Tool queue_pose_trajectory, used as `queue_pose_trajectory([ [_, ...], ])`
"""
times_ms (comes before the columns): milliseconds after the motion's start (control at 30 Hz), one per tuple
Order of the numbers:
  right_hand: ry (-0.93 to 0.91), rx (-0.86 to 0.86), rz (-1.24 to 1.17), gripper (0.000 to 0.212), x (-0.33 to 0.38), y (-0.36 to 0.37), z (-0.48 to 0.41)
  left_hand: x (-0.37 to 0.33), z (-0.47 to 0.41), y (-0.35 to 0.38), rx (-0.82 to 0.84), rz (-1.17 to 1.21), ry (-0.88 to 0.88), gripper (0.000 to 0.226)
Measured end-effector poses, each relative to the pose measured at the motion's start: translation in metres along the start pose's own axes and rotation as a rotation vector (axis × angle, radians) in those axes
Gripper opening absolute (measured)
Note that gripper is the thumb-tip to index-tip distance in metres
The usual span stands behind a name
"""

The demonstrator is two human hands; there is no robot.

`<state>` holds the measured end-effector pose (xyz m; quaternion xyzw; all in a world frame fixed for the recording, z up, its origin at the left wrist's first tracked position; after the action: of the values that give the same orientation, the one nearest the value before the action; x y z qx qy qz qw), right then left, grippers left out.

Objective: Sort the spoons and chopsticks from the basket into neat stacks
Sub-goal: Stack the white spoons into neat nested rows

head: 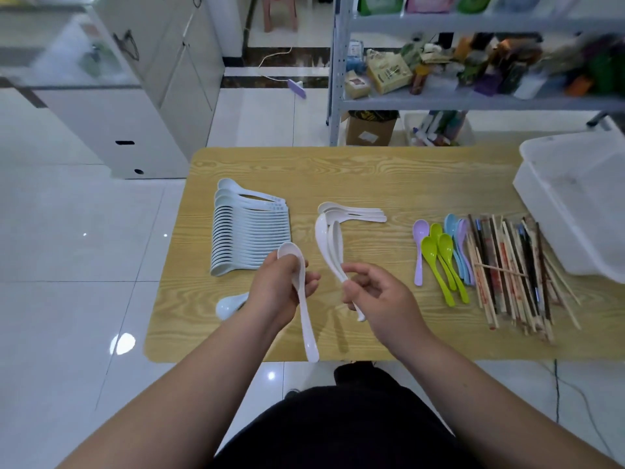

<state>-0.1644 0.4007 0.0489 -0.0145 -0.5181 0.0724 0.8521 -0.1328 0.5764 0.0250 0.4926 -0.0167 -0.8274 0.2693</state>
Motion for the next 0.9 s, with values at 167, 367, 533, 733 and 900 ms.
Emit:
queue_pose_trajectory([
  [167, -0.094, 0.026, 0.135, 0.026, -0.003, 0.015, 0.017, -0.005, 0.007, -0.011, -0.013, 0.128, 0.02, 0.04],
  [367, -0.193, -0.012, 0.473, 0.026, 0.0, 0.032, 0.019, -0.007, 0.015, -0.022, 0.111, 0.329, -0.005, 0.012],
  [533, -0.187, 0.019, 0.603, 0.028, 0.0, 0.039, 0.016, -0.008, 0.02, -0.034, 0.147, 0.311, -0.037, 0.02],
  [733, -0.161, 0.028, 0.573, 0.023, 0.0, 0.043, 0.015, -0.011, 0.02, -0.041, 0.161, 0.248, 0.029, 0.016],
  [900, -0.12, 0.039, 0.418, 0.023, 0.005, 0.04, 0.015, -0.01, 0.021, -0.043, 0.157, 0.322, -0.036, 0.021],
])
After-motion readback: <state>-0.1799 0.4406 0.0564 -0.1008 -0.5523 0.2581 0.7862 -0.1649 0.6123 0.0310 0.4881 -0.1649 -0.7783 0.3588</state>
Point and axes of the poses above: each hand's wrist, its own z-axis away from the middle knuckle, its own y-axis out of the palm, x = y × z, the point moved 3 cm from there along -z, towards the middle knuckle, and after that the axes turned 11 degrees about y, right-handed, at the moved point
